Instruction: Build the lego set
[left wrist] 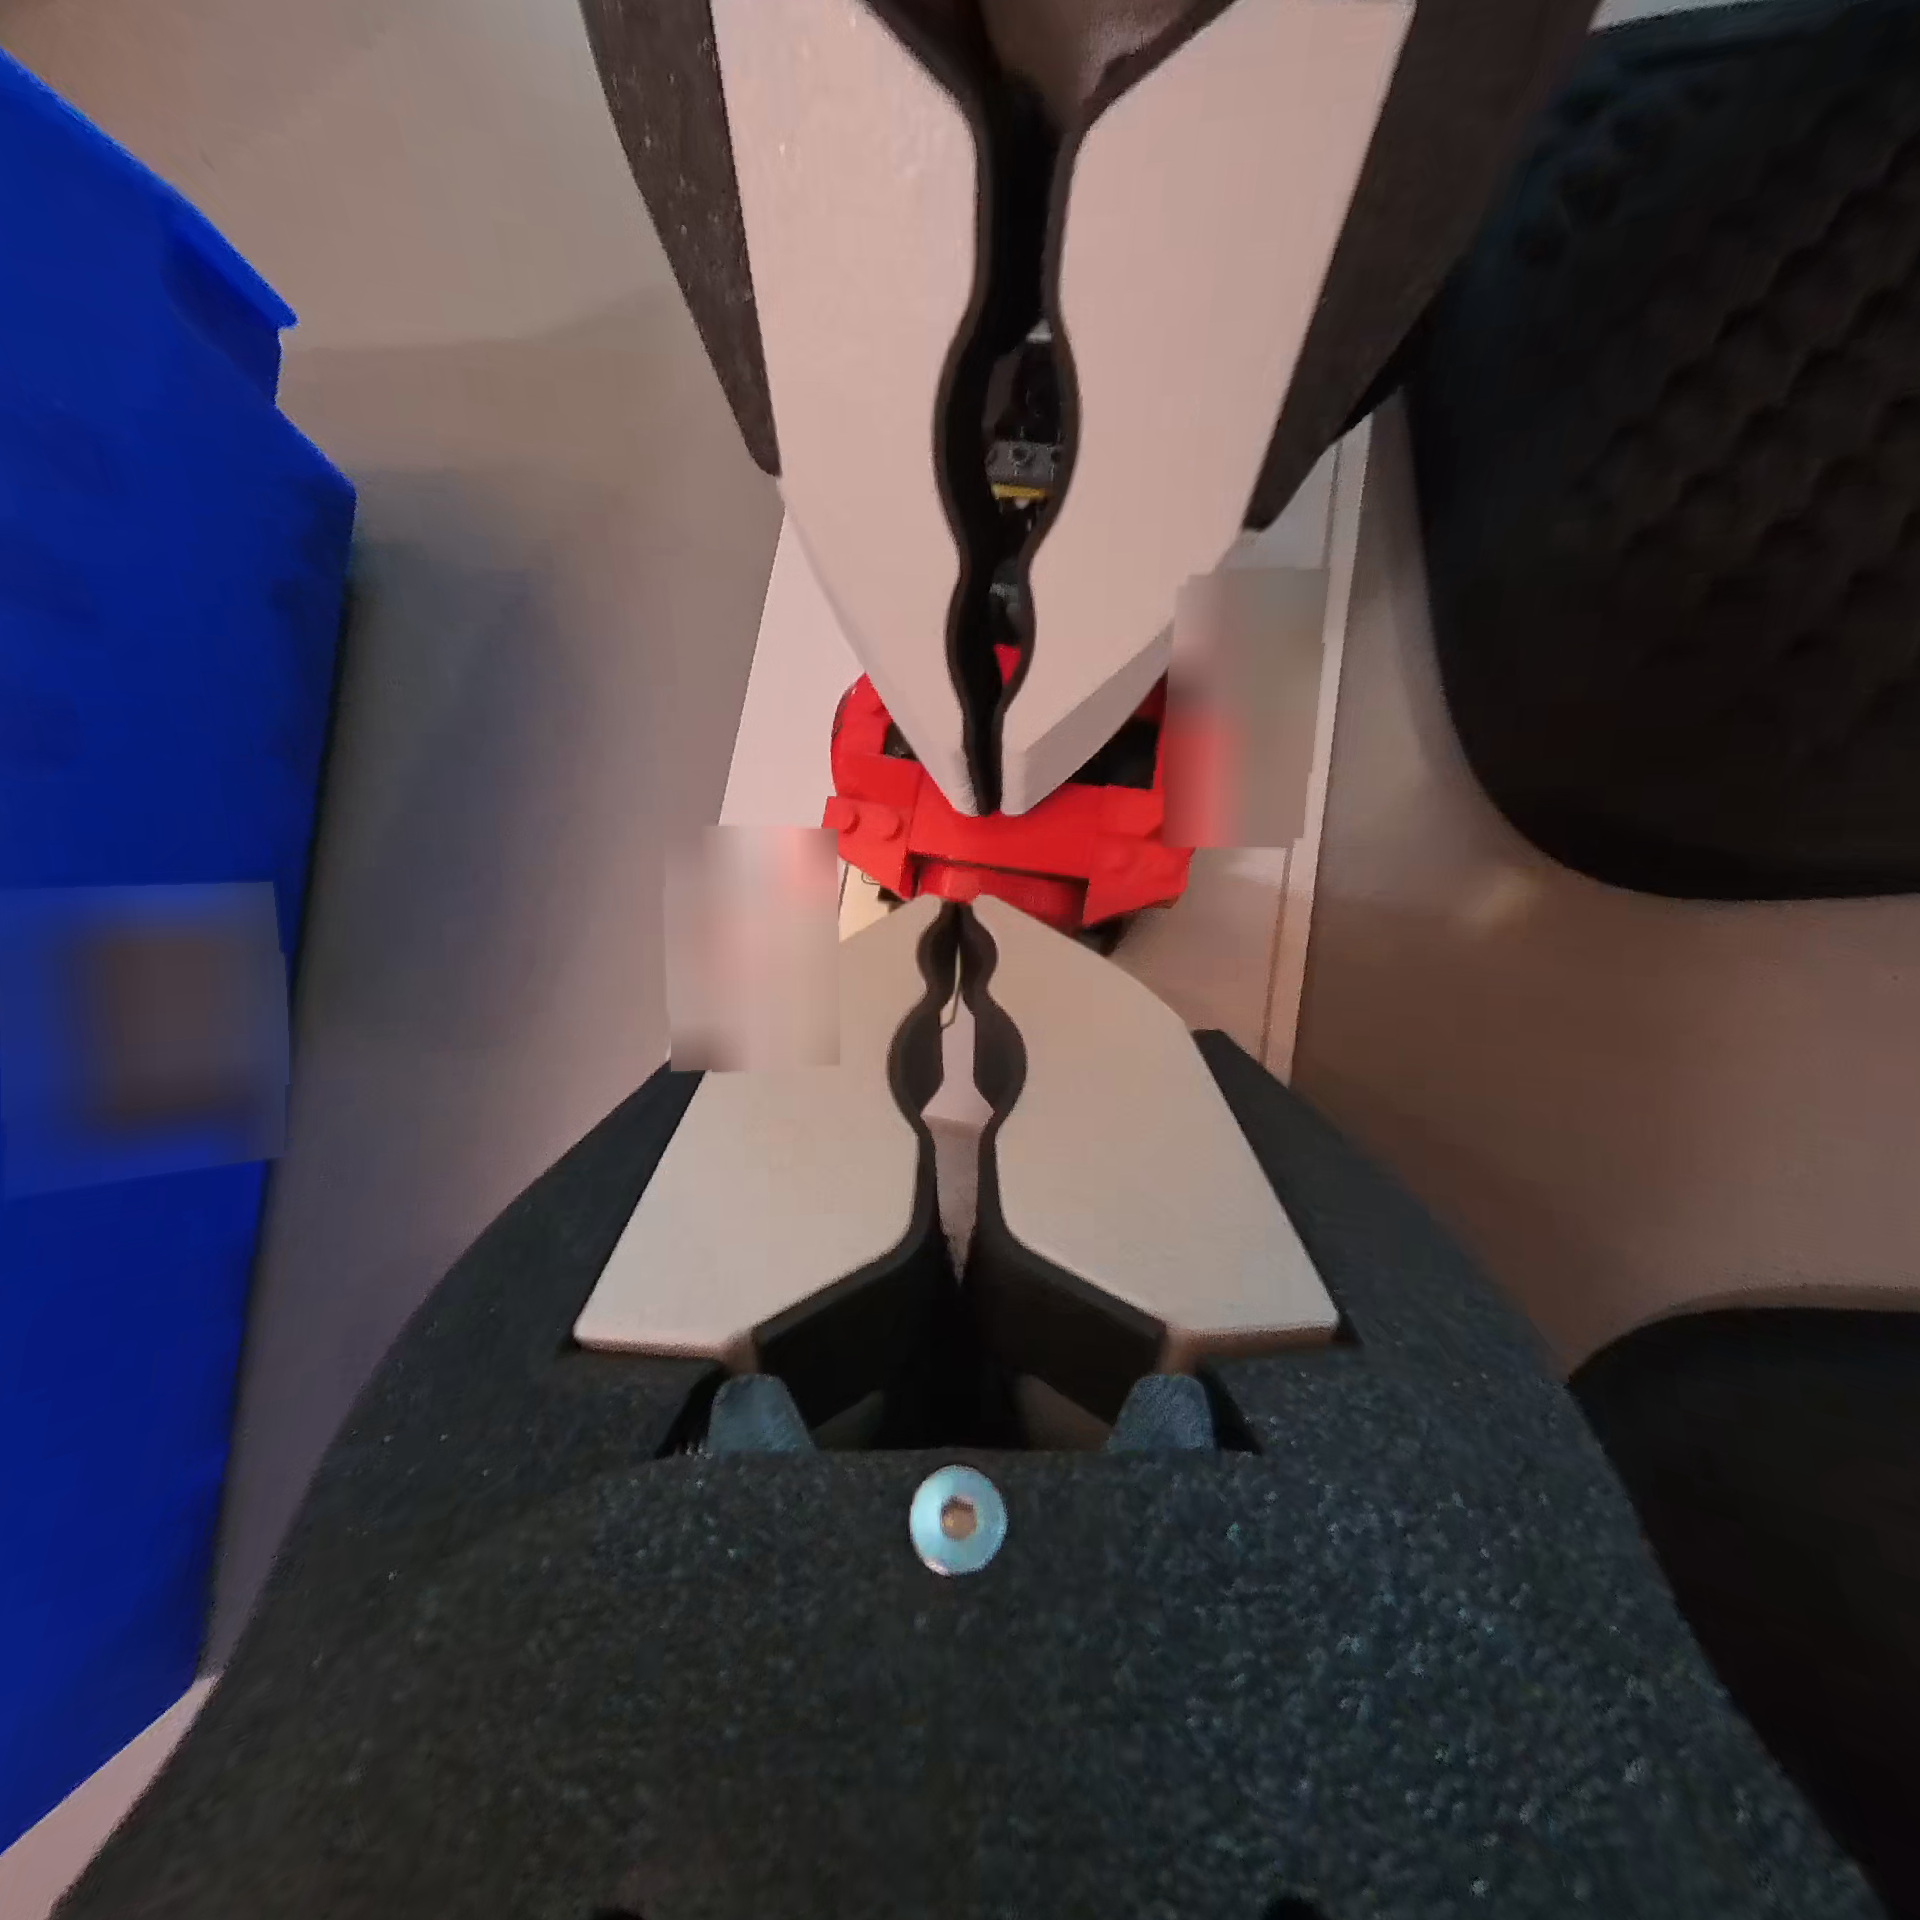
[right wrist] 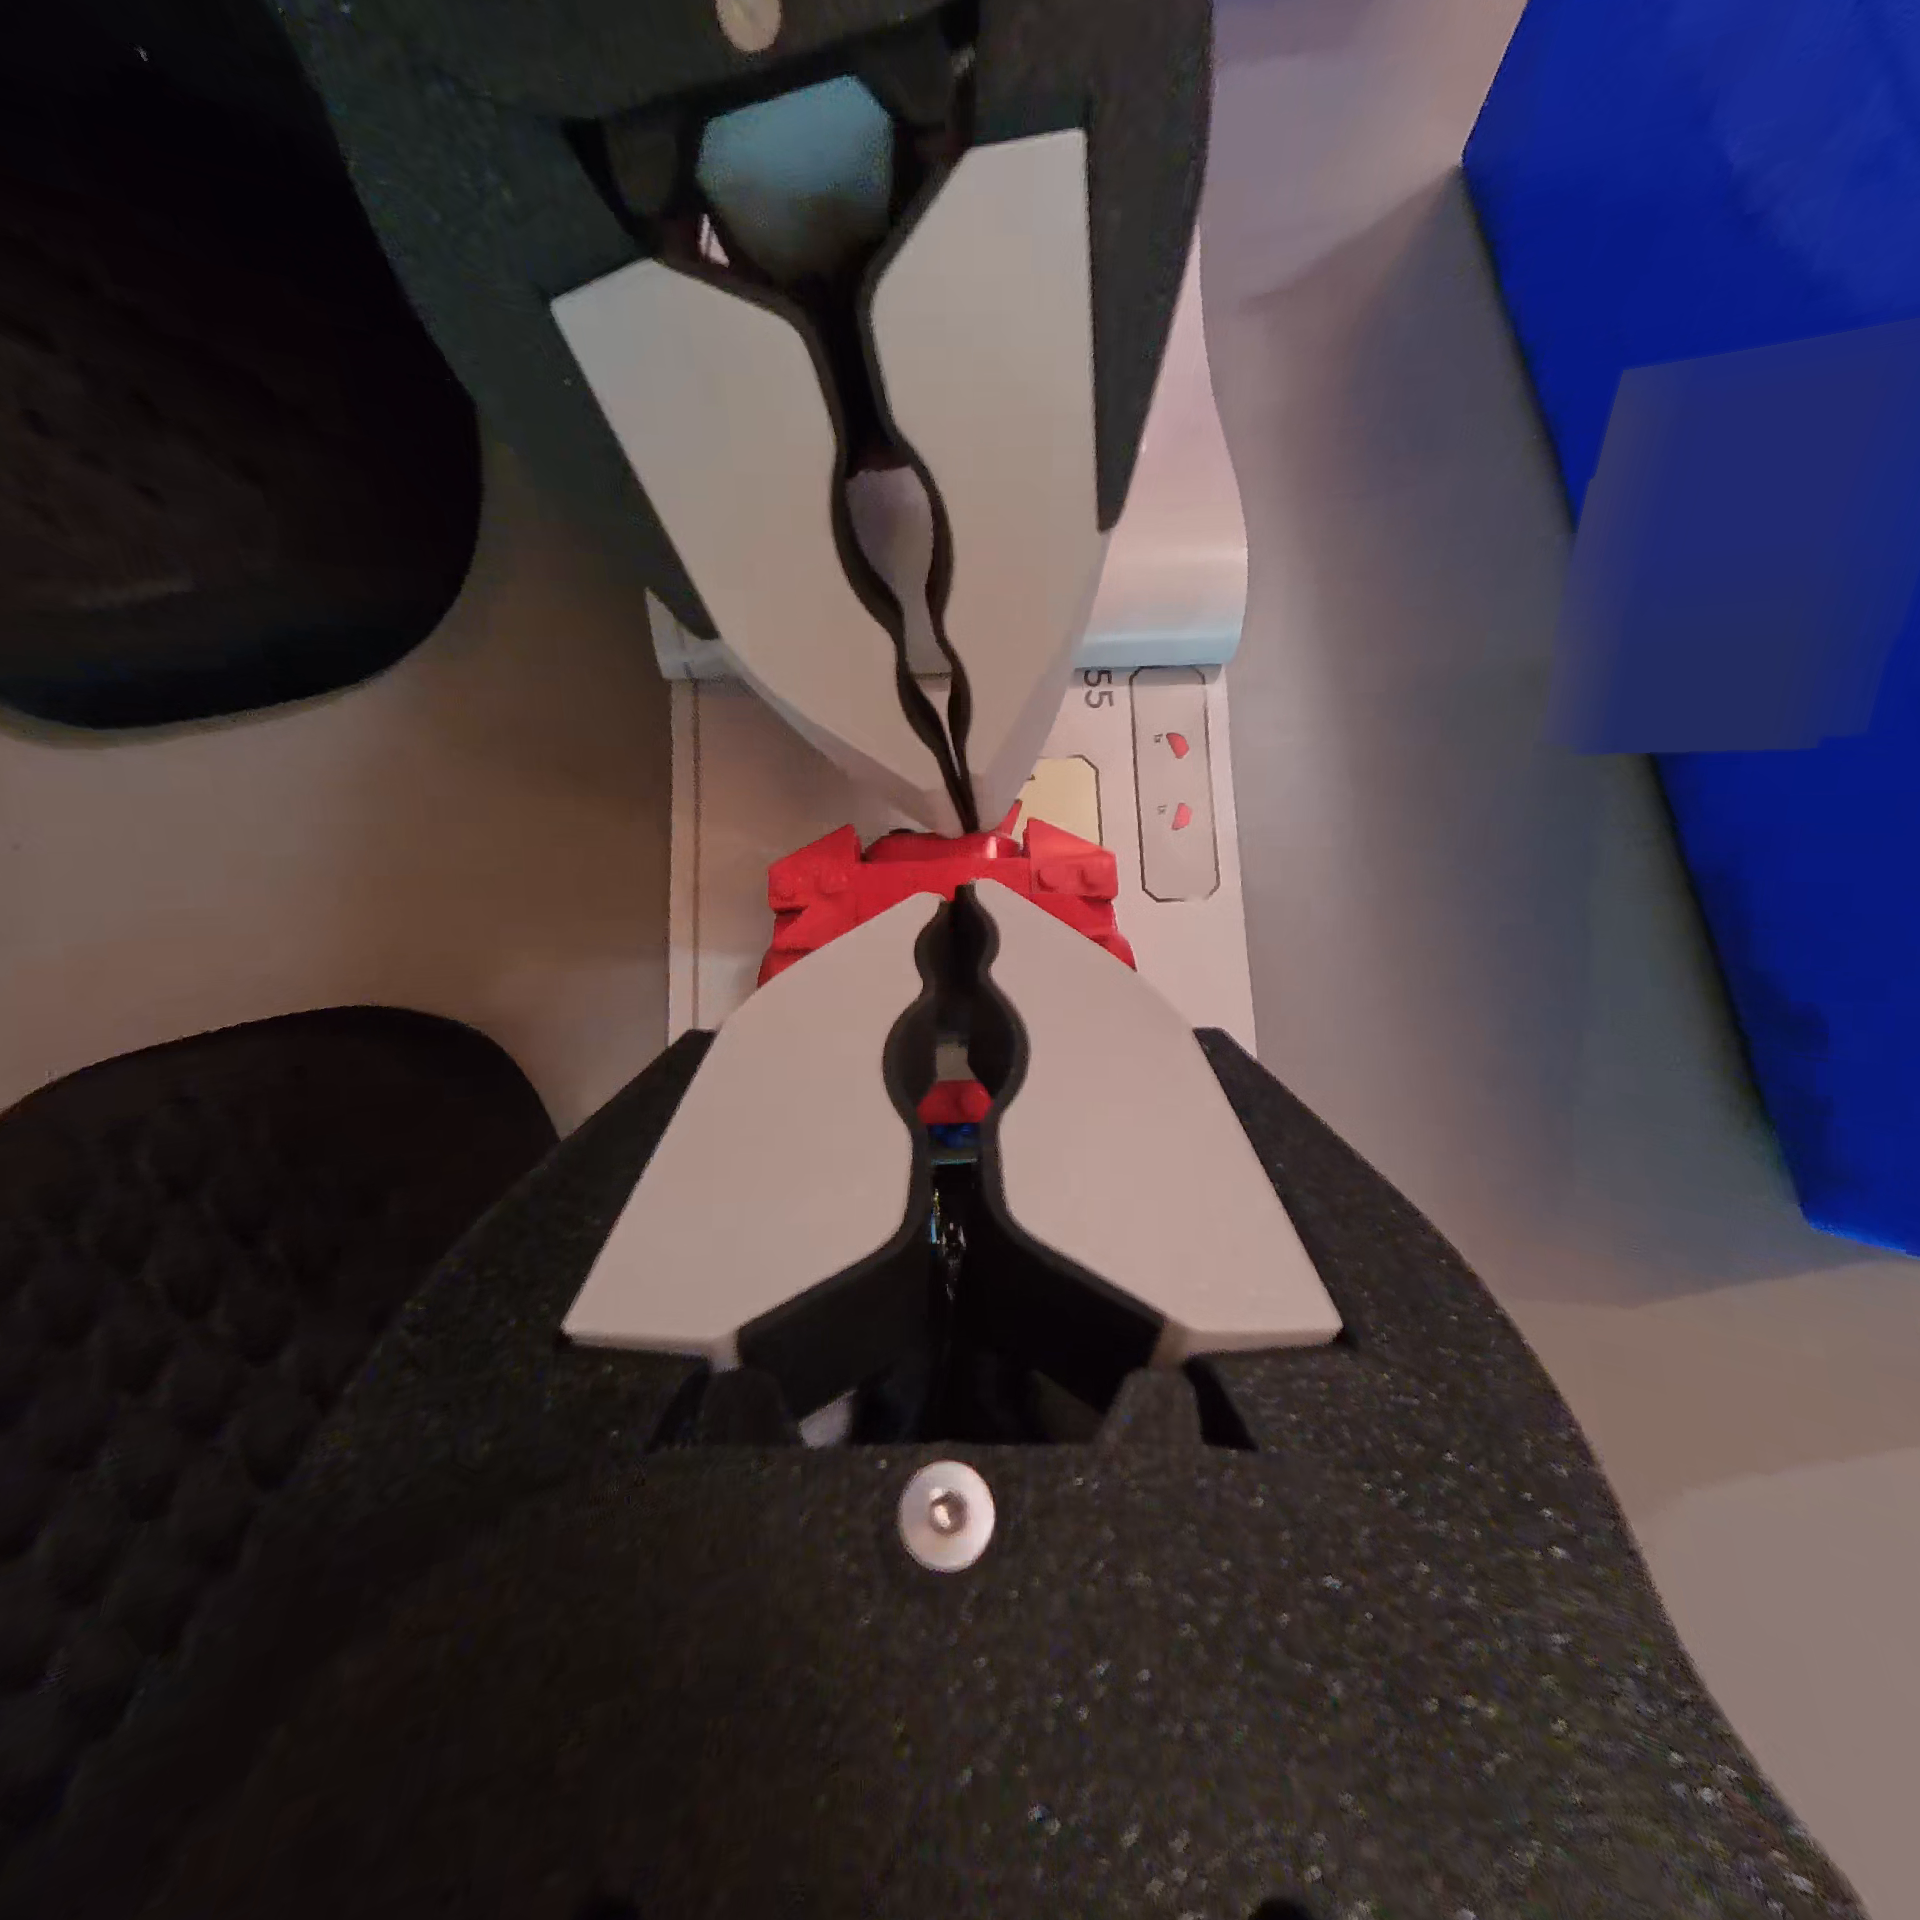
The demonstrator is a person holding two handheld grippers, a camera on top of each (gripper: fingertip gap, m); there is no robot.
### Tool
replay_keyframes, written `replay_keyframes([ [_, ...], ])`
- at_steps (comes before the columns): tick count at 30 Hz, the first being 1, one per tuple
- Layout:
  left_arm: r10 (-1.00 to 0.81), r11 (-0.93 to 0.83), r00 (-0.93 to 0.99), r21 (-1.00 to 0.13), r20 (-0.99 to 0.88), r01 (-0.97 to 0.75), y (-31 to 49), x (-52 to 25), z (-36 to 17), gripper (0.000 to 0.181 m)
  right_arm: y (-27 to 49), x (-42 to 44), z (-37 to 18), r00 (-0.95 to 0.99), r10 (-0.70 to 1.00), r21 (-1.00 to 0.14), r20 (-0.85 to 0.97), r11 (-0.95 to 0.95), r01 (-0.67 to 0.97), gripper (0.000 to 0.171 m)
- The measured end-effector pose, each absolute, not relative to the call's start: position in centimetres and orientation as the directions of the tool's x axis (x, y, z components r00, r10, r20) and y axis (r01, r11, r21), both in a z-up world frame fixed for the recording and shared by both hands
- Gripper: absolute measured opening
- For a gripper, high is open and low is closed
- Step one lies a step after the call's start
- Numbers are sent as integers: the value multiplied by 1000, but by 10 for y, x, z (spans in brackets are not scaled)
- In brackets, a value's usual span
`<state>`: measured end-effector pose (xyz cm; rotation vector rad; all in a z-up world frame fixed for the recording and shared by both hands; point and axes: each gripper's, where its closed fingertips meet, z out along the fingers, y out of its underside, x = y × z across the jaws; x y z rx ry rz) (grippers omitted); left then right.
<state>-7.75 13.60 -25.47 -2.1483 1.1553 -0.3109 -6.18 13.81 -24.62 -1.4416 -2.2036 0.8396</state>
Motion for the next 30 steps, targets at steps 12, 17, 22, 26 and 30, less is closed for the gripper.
replay_keyframes([
  [12, -821, -368, 564, -678, -83, -636, 134, -76, -255, 0, 134, -68, -246, -389, 920, -594, -47, 287, 752, 0],
  [17, -829, -365, 554, -681, -72, -635, 133, -70, -253, 0, 134, -68, -246, -368, 928, -585, -51, 271, 765, 0],
  [22, -827, -370, 559, -695, -56, -617, 133, -70, -253, 0, 134, -68, -247, -344, 938, -569, -46, 258, 781, 1],
  [26, -826, -371, 560, -686, -65, -626, 133, -70, -253, 0, 133, -70, -247, -331, 943, -541, -46, 255, 802, 0],
  [30, -818, -380, 571, -680, -70, -627, 133, -72, -253, 0, 133, -70, -246, -346, 938, -512, 1, 297, 806, 0],
])
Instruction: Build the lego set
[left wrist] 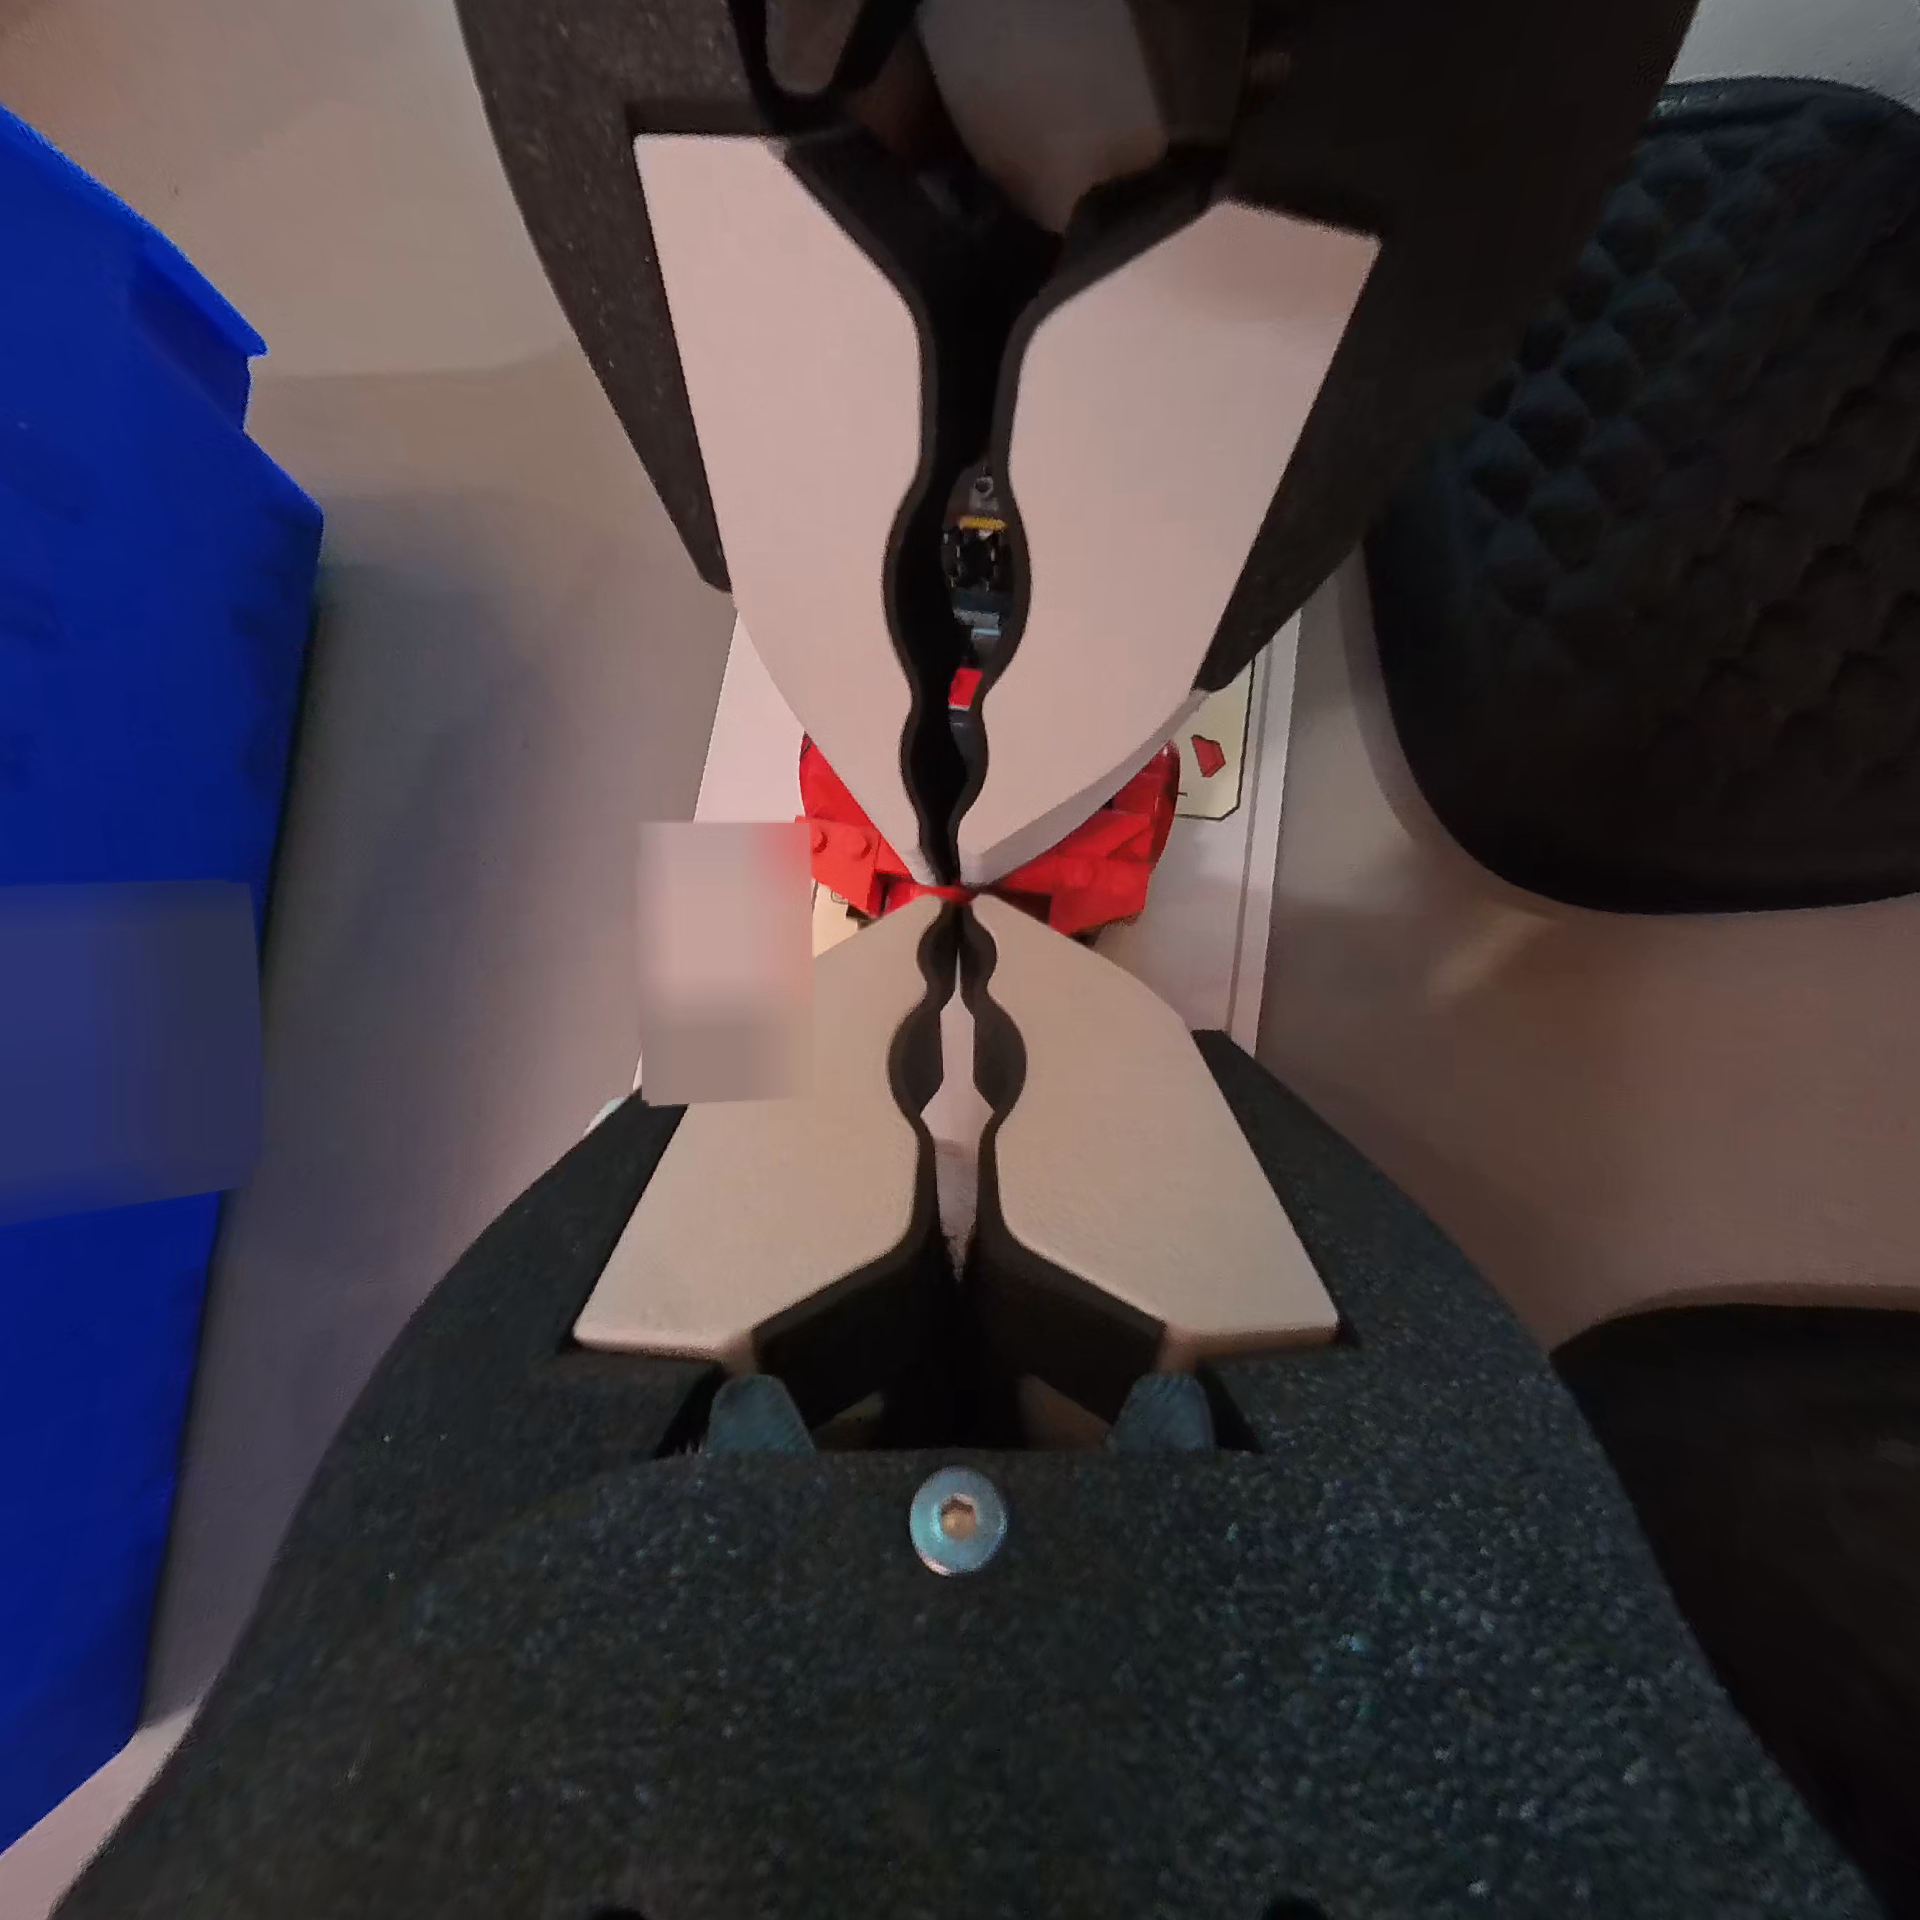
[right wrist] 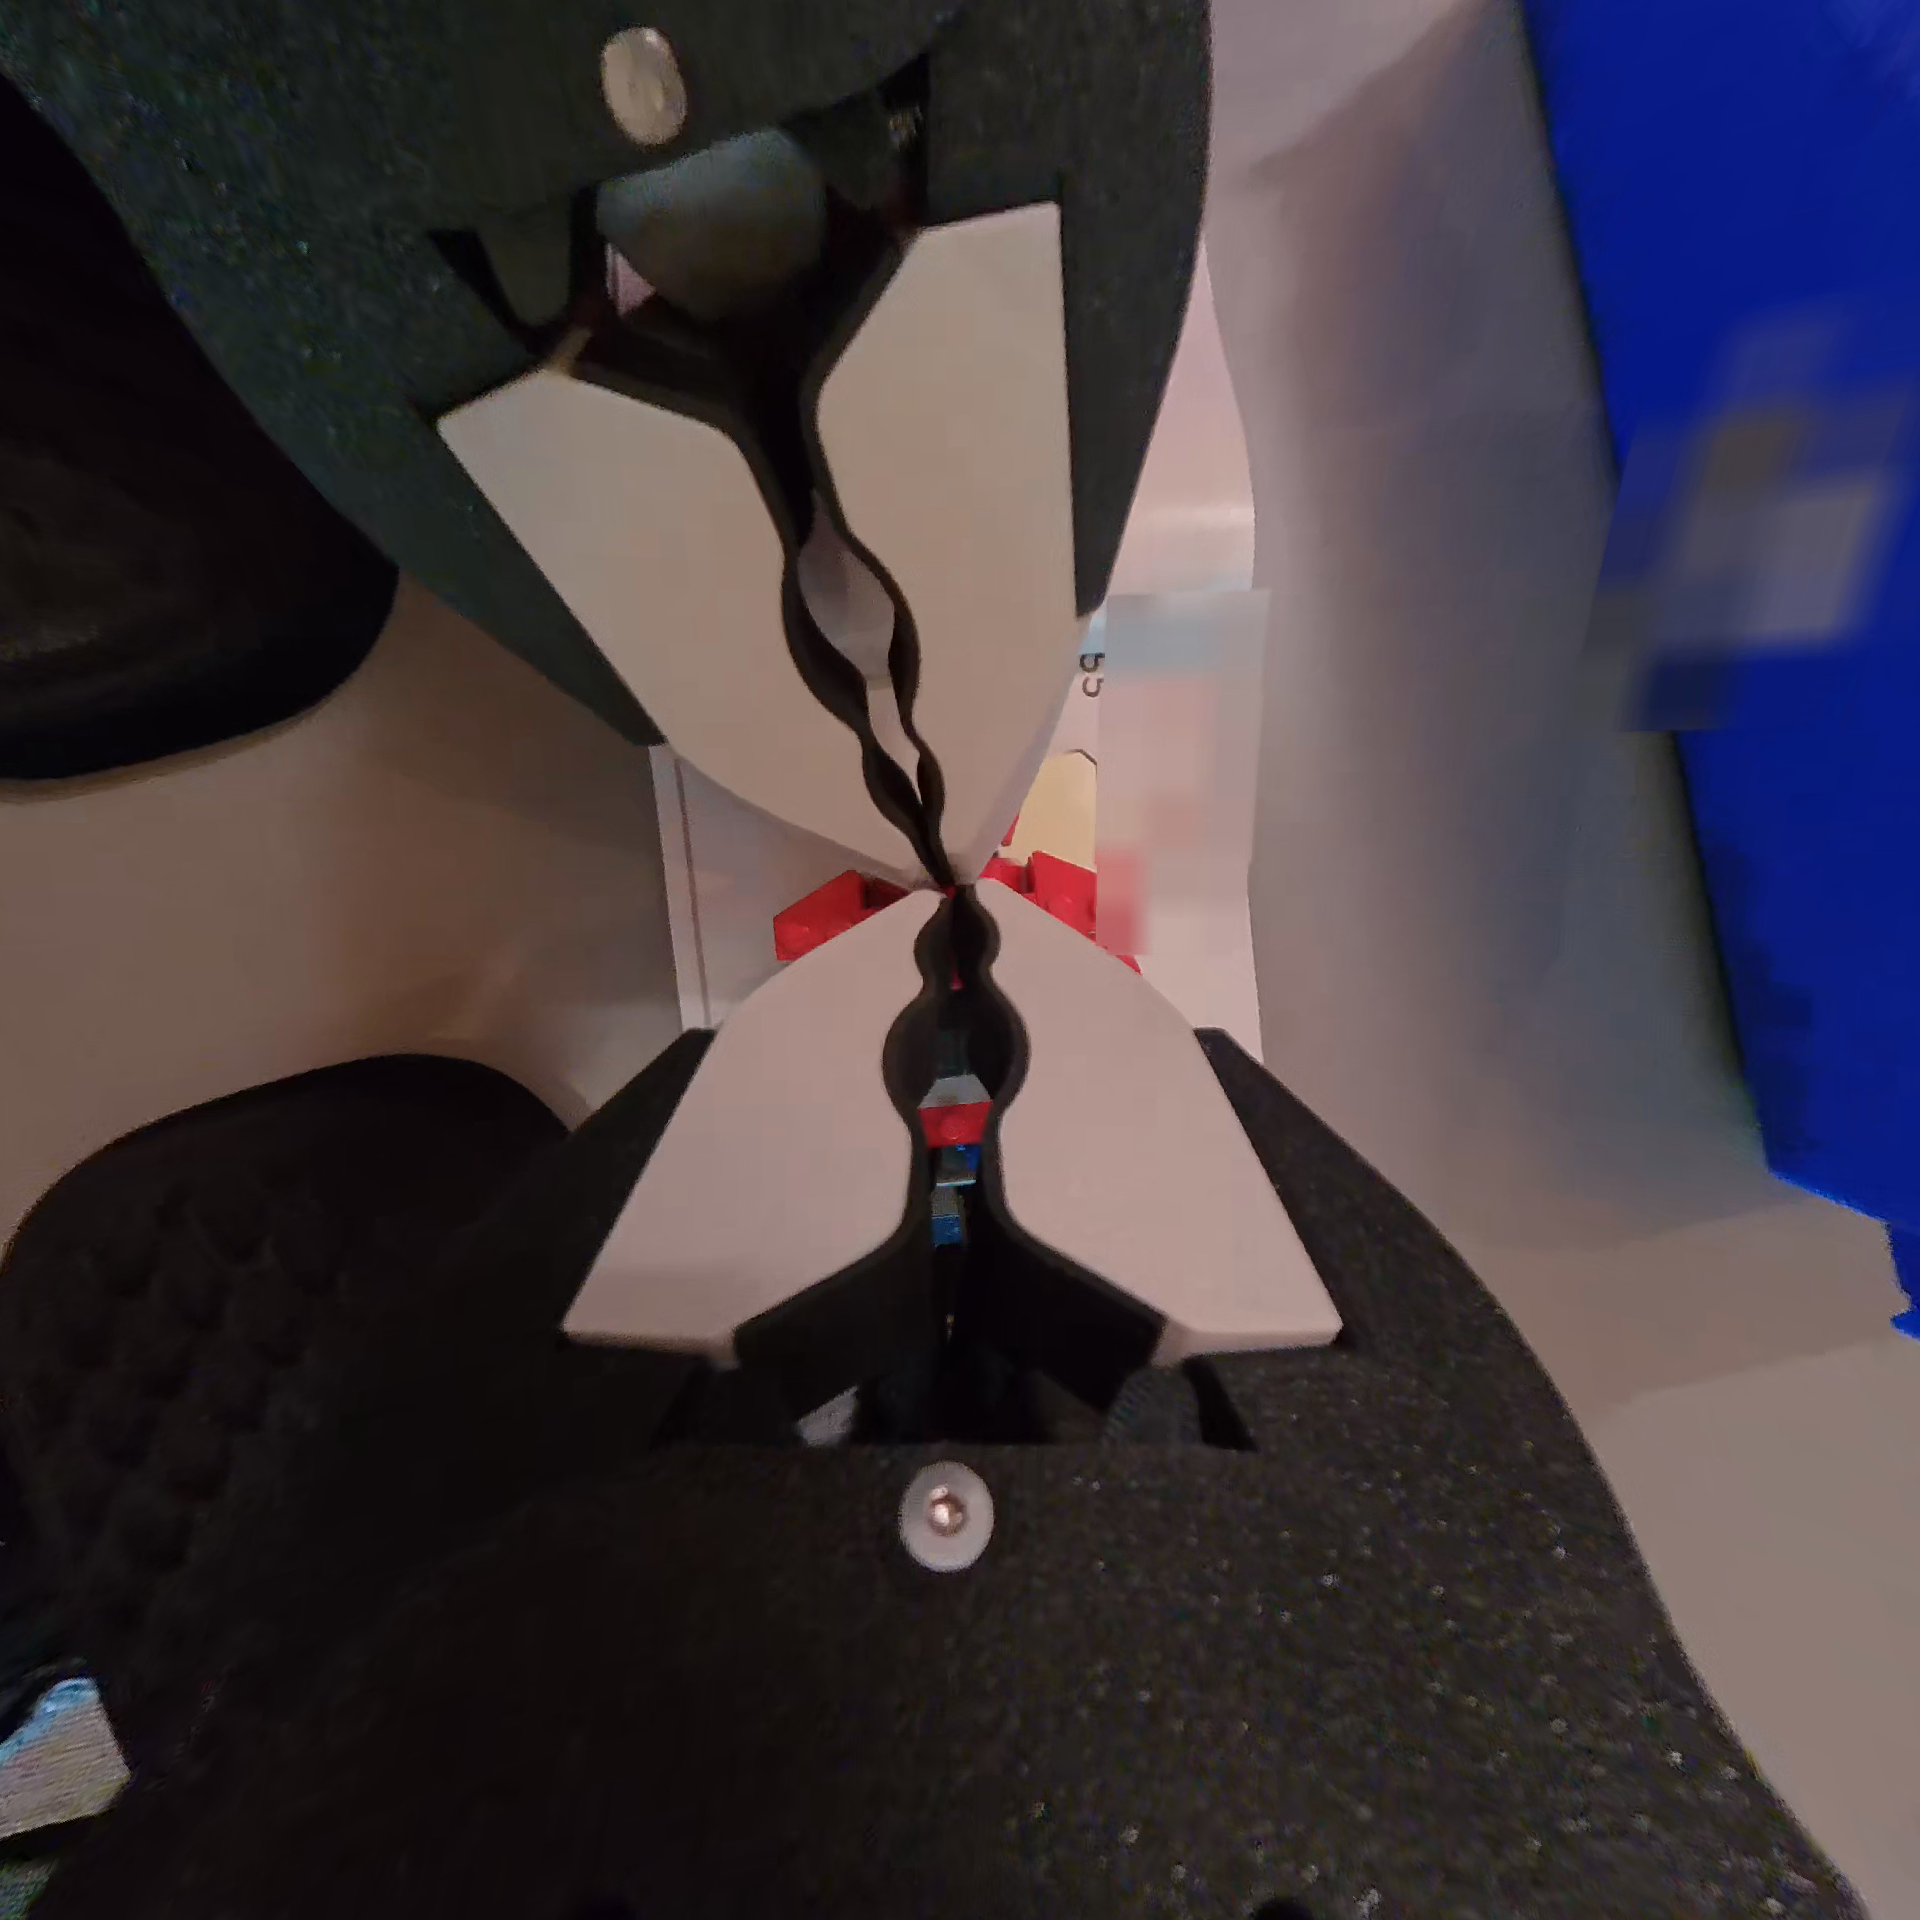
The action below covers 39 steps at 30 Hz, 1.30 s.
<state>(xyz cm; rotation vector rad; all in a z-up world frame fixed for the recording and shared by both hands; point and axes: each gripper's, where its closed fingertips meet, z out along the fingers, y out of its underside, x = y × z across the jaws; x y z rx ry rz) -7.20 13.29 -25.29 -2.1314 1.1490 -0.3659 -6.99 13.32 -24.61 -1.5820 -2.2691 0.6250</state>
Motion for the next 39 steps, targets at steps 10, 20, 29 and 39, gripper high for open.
replay_keyframes([
  [10, -785, -383, 604, -660, -135, -646, 128, -85, -244, 0, 144, -45, -226, -318, 947, -674, -42, 208, 708, 38],
  [20, -766, -427, 635, -660, -100, -619, 136, -86, -261, 0, 151, -27, -262, -342, 937, -586, -69, 240, 774, 110],
  [29, -781, -422, 616, -641, -103, -641, 137, -80, -266, 0, 148, -37, -277, -381, 925, -553, -15, 310, 773, 77],
  [39, -778, -442, 615, -583, -129, -682, 137, -81, -267, 0, 148, -37, -277, -387, 922, -556, -12, 316, 768, 77],
])
